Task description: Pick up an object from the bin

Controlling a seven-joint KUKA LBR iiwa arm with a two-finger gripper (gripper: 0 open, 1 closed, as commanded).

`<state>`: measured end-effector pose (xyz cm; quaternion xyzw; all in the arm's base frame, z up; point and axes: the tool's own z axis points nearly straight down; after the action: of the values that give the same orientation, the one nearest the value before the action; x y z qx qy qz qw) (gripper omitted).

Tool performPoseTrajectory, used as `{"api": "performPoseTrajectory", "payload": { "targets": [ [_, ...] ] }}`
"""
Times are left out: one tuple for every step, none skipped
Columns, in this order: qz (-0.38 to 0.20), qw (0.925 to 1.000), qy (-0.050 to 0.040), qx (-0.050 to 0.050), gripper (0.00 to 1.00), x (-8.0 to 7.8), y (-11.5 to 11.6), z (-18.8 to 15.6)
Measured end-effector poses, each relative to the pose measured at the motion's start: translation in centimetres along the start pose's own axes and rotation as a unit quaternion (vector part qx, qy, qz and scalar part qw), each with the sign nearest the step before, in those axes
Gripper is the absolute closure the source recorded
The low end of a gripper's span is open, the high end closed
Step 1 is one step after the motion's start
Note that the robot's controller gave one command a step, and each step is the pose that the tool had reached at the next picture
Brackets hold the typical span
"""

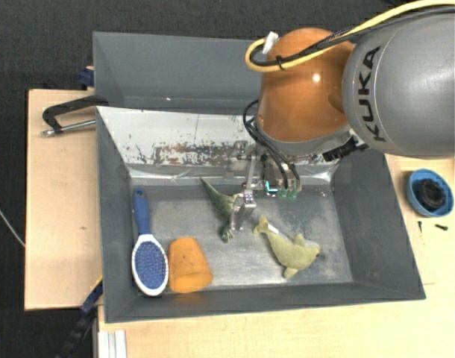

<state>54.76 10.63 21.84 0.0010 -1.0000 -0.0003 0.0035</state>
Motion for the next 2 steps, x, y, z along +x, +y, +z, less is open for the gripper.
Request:
{"api": "performPoseTrajectory", "payload": {
  "targets": [
    [0.048,0.9988,-0.001,-0.002,0.0,-3.3,-3.7,14.6],
    [0.09,0.9959,-0.0047,-0.004,0.0,-3.6,-6.7,14.5]
  ]
}}
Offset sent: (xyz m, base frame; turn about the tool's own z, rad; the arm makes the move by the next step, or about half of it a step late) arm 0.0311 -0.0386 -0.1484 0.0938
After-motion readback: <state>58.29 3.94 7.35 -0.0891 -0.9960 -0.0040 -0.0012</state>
